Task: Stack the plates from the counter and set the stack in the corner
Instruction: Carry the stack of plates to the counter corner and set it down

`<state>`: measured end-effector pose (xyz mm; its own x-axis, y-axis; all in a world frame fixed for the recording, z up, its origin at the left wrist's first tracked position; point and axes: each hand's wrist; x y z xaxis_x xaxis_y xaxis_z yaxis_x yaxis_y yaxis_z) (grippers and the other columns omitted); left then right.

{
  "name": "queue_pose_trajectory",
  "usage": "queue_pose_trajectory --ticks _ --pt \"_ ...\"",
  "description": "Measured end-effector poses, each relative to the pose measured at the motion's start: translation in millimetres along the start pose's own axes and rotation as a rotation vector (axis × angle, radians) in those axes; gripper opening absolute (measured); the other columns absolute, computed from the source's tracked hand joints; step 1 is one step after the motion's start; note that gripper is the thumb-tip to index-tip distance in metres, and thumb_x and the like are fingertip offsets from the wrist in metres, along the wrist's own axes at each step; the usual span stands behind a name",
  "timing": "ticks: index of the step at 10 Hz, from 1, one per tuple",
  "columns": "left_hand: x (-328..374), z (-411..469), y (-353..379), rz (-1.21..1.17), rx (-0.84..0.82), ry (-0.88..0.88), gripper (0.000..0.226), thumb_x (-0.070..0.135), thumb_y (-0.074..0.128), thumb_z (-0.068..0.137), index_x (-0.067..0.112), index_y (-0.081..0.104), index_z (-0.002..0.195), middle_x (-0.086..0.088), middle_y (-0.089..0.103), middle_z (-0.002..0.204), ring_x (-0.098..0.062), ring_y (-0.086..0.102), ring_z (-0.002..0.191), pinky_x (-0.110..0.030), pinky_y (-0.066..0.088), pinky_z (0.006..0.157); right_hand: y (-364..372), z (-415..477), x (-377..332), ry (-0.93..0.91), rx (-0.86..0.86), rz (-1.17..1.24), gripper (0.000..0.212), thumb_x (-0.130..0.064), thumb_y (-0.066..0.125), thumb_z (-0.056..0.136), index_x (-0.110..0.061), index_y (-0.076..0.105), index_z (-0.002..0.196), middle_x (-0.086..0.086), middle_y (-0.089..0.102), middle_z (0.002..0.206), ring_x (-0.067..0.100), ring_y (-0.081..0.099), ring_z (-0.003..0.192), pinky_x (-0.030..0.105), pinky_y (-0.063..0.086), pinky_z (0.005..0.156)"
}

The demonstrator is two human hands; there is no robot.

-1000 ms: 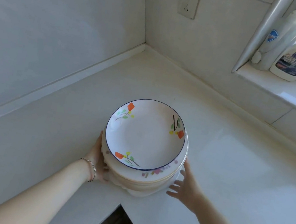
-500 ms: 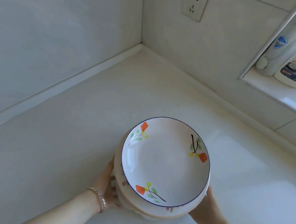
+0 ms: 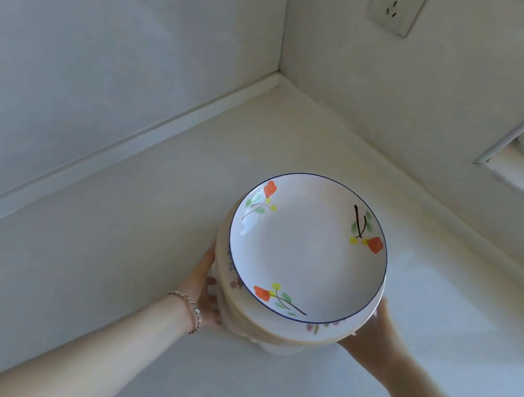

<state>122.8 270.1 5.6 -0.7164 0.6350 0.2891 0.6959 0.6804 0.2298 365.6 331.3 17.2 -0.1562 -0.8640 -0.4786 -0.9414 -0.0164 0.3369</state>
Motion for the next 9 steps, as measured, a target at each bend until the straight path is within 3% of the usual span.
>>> queue_pose_trajectory --ticks 1,2,3,4,5,6,7,8,9 --pt "33.8 15.7 9.6 -0.032 0.053 0.032 0.068 0.073 0.061 0.062 0.011 0.06 0.089 -0.011 0.061 0.091 -0.028 0.059 0.081 -0.049 0.05 0.08 8.4 36.2 -21.6 -0.029 -0.112 -0.009 0.099 -0.026 0.086 0.055 -0.007 0.034 0.137 0.012 0.052 0.092 0.023 0.055 0.079 0.023 0.055 0.078" --pt "69.3 31.8 24.0 -0.031 0.073 0.051 0.08 0.075 0.063 0.056 0.013 0.059 0.106 -0.011 0.061 0.104 -0.029 0.059 0.091 -0.057 0.045 0.092 18.9 61.6 -47.7 -0.015 0.019 0.056 0.086 -0.05 0.074 0.061 0.01 0.049 0.117 0.022 0.054 0.108 0.032 0.057 0.089 0.041 0.048 0.087" --pt "103.7 48.6 35.8 -0.058 0.085 0.073 0.086 0.078 0.063 0.052 0.016 0.057 0.111 -0.01 0.058 0.11 -0.028 0.058 0.093 -0.057 0.041 0.097 35.4 90.4 -72.6 -0.008 0.063 0.11 0.08 -0.053 0.049 0.084 0.014 0.04 0.127 0.019 0.055 0.101 0.029 0.057 0.089 0.039 0.053 0.074" --pt "137.8 66.0 46.9 -0.112 0.1 0.084 0.089 0.078 0.066 0.045 0.017 0.057 0.109 -0.009 0.057 0.107 -0.028 0.057 0.094 -0.056 0.038 0.1 53.5 115.3 -95.7 -0.024 0.084 0.166 0.089 -0.056 0.054 0.081 0.011 0.031 0.134 0.019 0.052 0.112 0.03 0.054 0.105 0.041 0.048 0.088" --pt "166.9 80.4 59.0 -0.148 0.119 0.098 0.095 0.075 0.071 0.038 0.017 0.057 0.112 -0.008 0.058 0.113 -0.027 0.058 0.1 -0.058 0.038 0.098 69.0 138.1 -115.2 -0.057 0.084 0.174 0.092 -0.058 0.056 0.078 0.008 0.028 0.136 0.018 0.051 0.112 0.029 0.053 0.109 0.042 0.047 0.092" --pt "191.8 92.8 70.6 -0.229 0.128 0.13 0.098 0.071 0.073 0.037 0.019 0.058 0.119 -0.001 0.058 0.116 -0.026 0.058 0.101 -0.055 0.04 0.093 83.0 158.7 -130.3 -0.086 0.055 0.226 0.1 -0.06 0.059 0.075 0.006 0.021 0.141 0.019 0.047 0.121 0.026 0.055 0.099 0.041 0.049 0.083" --pt "207.1 105.7 74.0 -0.284 0.103 0.198 0.082 0.065 0.066 0.058 0.025 0.055 0.128 0.012 0.056 0.121 -0.017 0.057 0.106 -0.039 0.041 0.08 90.3 175.2 -145.2 -0.096 0.019 0.202 0.097 -0.06 0.06 0.074 -0.002 0.025 0.142 0.018 0.049 0.119 0.027 0.056 0.099 0.042 0.049 0.087" --pt "204.8 117.0 73.3 -0.388 0.087 0.291 0.06 0.048 0.055 0.084 0.019 0.047 0.135 0.006 0.054 0.13 -0.019 0.057 0.116 -0.036 0.047 0.081 92.1 187.0 -155.7 -0.073 -0.001 0.188 0.1 -0.062 0.059 0.073 -0.001 0.021 0.144 0.02 0.048 0.12 0.031 0.054 0.107 0.046 0.045 0.095" --pt "184.0 131.2 75.2 -0.413 0.236 0.35 0.034 0.006 0.037 0.098 0.0 0.048 0.129 -0.013 0.06 0.112 -0.029 0.059 0.109 -0.024 0.055 0.063 88.6 194.3 -156.8 -0.036 0.043 0.251 0.08 -0.05 0.048 0.088 0.01 0.027 0.138 0.022 0.052 0.106 0.035 0.053 0.099 0.046 0.043 0.092"
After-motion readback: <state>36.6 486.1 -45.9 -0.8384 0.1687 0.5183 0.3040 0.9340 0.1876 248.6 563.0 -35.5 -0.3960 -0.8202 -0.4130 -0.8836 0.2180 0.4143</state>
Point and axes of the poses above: each hand's wrist, its own z-axis towards the middle knuckle, its own y-axis out of the palm, x = y × z
